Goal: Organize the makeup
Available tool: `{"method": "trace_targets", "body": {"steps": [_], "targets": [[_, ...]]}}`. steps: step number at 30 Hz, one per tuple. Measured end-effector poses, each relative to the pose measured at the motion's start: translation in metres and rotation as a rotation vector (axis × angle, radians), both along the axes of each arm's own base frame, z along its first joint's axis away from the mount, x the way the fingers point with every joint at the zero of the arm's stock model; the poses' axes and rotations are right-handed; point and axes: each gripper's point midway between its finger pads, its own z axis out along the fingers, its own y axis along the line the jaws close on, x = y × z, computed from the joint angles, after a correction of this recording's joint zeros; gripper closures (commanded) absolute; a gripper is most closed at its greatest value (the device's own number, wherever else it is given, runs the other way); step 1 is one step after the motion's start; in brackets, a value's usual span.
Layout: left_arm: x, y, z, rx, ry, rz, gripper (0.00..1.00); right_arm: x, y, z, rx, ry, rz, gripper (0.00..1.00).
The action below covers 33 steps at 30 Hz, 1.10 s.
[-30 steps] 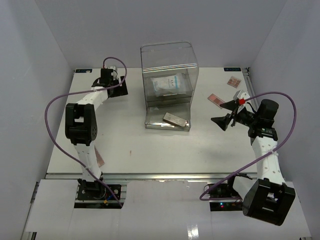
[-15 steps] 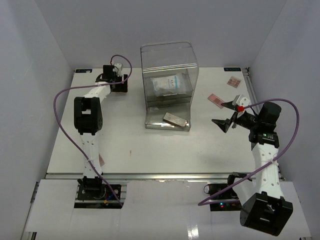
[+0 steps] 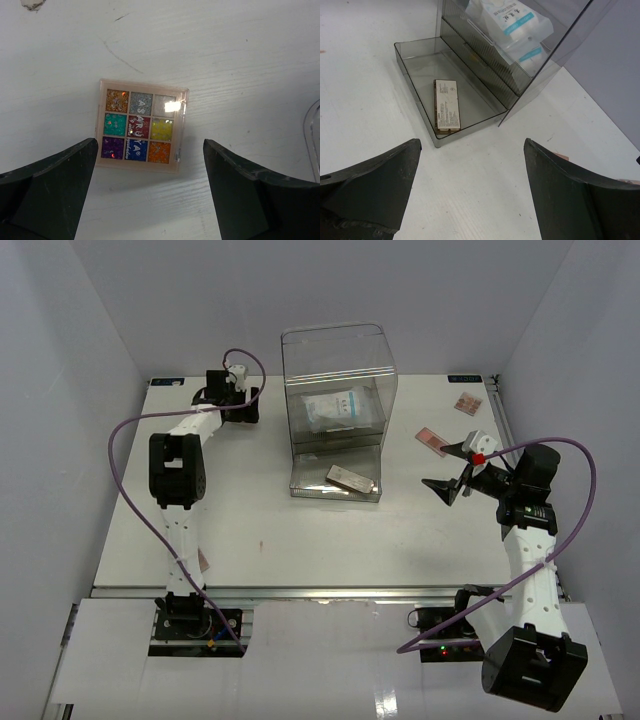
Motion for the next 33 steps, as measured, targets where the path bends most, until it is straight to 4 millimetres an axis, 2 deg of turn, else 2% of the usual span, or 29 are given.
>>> {"method": "trace_targets", "body": {"steps": [14, 22, 33], "targets": [[0.0073, 0.0014, -0.0069, 0.094, -0.076, -0.020, 0.02, -0.0002, 0.0011, 0.0001, -0.004, -0.006, 0.006, 0.10], [-0.0004, 0.0001, -0.0079, 0.156, -0.144, -0.024, 0.02, 0.0002, 0.0010, 0.0000, -0.010, -0.014, 0.007, 0.10], [0.0017, 0.0077, -0.0069, 0.209, -0.160, -0.008, 0.02, -0.0001, 0.0012, -0.0003, -0.011, -0.015, 0.009, 0.10]]}}
